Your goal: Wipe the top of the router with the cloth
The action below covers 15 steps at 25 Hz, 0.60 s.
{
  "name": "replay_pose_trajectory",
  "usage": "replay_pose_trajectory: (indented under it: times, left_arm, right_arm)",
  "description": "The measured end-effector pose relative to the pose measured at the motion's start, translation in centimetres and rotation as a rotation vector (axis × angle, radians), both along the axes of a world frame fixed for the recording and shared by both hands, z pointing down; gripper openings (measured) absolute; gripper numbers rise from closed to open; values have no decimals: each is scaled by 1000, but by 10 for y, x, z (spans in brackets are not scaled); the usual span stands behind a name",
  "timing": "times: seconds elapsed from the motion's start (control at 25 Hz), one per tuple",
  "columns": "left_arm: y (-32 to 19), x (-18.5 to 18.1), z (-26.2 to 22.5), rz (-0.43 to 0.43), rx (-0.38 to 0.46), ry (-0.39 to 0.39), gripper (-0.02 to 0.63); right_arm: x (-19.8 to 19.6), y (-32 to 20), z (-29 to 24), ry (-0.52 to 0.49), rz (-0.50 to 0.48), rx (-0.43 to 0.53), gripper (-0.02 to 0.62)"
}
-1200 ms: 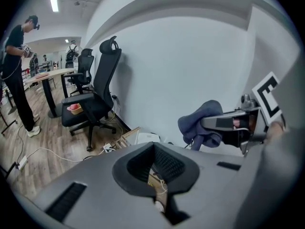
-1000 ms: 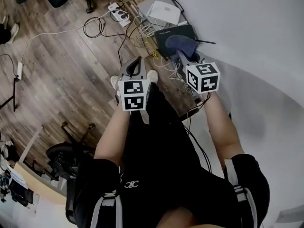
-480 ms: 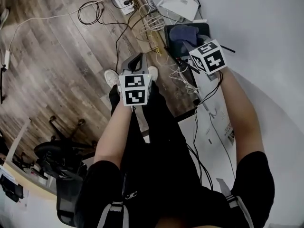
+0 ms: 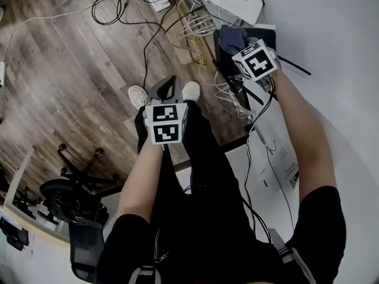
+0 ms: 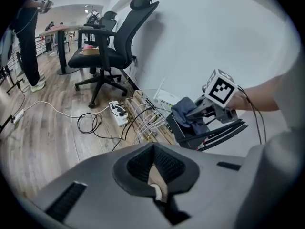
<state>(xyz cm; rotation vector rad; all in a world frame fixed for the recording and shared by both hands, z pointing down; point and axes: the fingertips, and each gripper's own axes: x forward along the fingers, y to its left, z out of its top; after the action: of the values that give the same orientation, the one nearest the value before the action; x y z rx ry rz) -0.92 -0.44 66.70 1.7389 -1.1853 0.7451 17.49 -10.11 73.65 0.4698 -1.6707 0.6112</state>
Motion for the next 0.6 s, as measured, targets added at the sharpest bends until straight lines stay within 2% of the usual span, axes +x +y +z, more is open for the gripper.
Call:
replay_pose_trajectory:
  times: [0.24, 0.44, 0.6]
  left_arm:
    - [5, -2, 12, -34, -37, 7, 11]
    - [1, 5, 13, -22, -38, 10, 11]
    - [-4, 10, 11, -12, -32, 9, 11]
  right_arm:
    - [-13, -11, 18, 29, -13, 38, 44]
    - [-12, -10, 19, 91, -21, 77, 44]
    - [-10, -10, 21, 73, 50, 54, 44]
